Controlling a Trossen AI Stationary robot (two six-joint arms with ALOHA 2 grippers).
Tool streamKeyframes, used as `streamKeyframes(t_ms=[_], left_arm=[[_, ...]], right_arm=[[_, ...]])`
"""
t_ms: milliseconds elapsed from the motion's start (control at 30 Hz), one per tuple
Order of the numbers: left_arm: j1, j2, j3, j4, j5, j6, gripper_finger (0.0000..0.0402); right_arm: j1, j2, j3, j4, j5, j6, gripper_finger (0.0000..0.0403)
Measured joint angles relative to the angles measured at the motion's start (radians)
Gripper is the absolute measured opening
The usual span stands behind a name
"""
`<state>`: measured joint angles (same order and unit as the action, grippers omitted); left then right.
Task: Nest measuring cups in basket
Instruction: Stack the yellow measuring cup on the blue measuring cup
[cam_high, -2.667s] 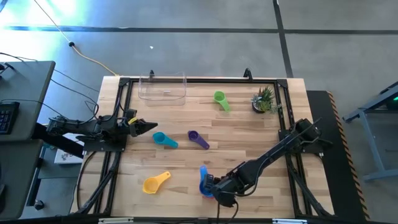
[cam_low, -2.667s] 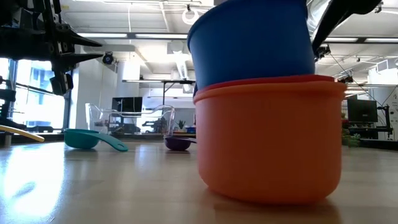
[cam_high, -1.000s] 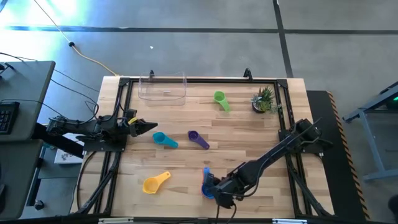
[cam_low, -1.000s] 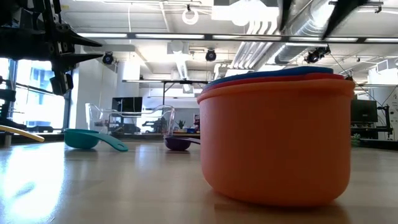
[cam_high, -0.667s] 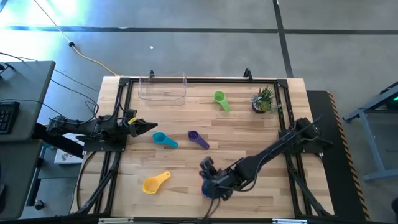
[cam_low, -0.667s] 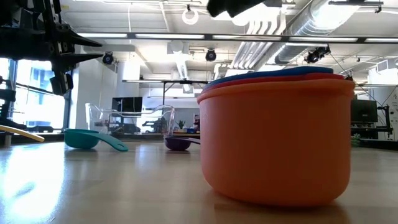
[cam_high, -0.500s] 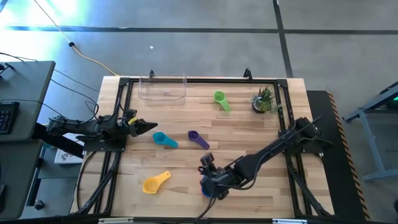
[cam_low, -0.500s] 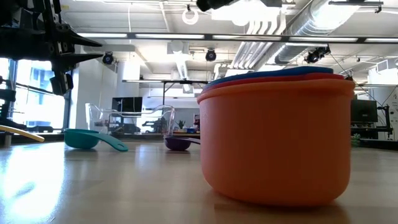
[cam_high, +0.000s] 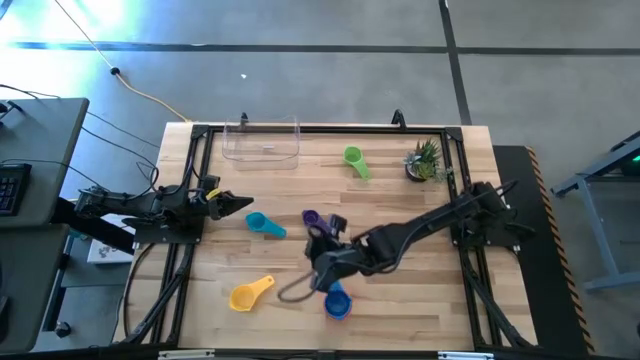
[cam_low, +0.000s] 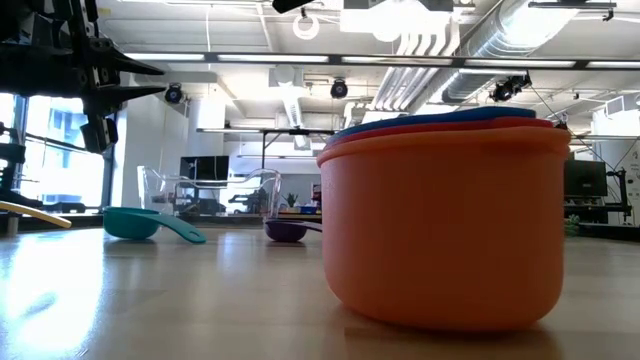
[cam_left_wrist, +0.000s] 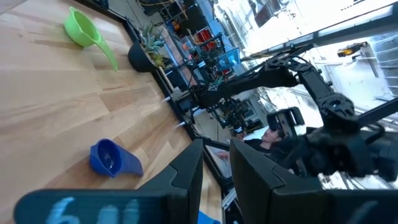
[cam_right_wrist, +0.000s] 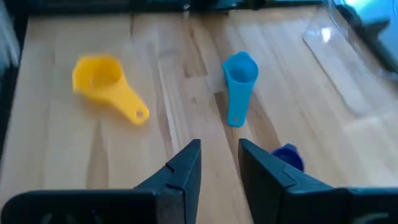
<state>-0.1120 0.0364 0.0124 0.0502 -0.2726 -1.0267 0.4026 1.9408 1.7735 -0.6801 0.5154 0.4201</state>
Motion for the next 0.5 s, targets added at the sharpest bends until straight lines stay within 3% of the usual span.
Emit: streamKeyframes(t_ms=[267, 500], left_arm=[[0.000, 0.000, 0.000, 0.000, 0.000, 0.074, 0.0071], [0.000, 0.000, 0.000, 0.000, -0.003, 0.096, 0.0071]], right_arm=[[-0.054, 0.000, 0.009, 0.011, -0.044, 0.298, 0.0099], [-0.062, 0.000, 0.009, 0.011, -0.056, 0.398, 0.0099]])
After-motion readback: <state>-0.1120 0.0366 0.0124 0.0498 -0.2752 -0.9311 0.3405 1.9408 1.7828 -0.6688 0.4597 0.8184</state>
